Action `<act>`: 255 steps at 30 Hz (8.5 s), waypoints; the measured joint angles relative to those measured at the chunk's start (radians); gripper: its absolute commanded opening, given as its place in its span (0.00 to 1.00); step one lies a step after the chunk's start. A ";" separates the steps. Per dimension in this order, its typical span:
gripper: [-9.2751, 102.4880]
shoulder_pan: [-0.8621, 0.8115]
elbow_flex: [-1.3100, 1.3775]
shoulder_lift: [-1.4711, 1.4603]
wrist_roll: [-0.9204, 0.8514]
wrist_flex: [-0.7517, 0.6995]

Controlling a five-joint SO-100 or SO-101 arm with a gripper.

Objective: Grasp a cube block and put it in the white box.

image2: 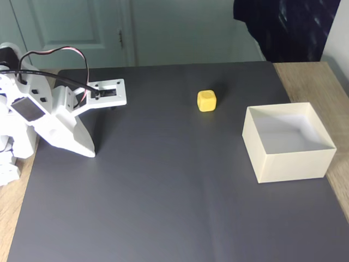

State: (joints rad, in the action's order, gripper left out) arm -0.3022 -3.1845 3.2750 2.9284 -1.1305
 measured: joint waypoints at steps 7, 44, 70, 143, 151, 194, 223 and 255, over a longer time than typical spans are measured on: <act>0.11 0.000 0.000 0.000 0.000 0.000; 0.11 0.000 0.000 0.000 0.000 0.000; 0.11 0.000 0.000 0.000 0.000 0.000; 0.08 0.149 0.971 -1.230 -0.002 0.644; 0.08 0.201 1.095 -1.453 -0.041 0.704; 0.34 0.164 1.453 -1.916 -0.041 0.681; 0.37 0.163 1.697 -2.189 -0.018 0.650; 0.25 0.209 1.715 -2.252 -0.005 0.644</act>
State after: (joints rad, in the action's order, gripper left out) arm -0.0936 -1.4696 1.0232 2.9238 -0.4863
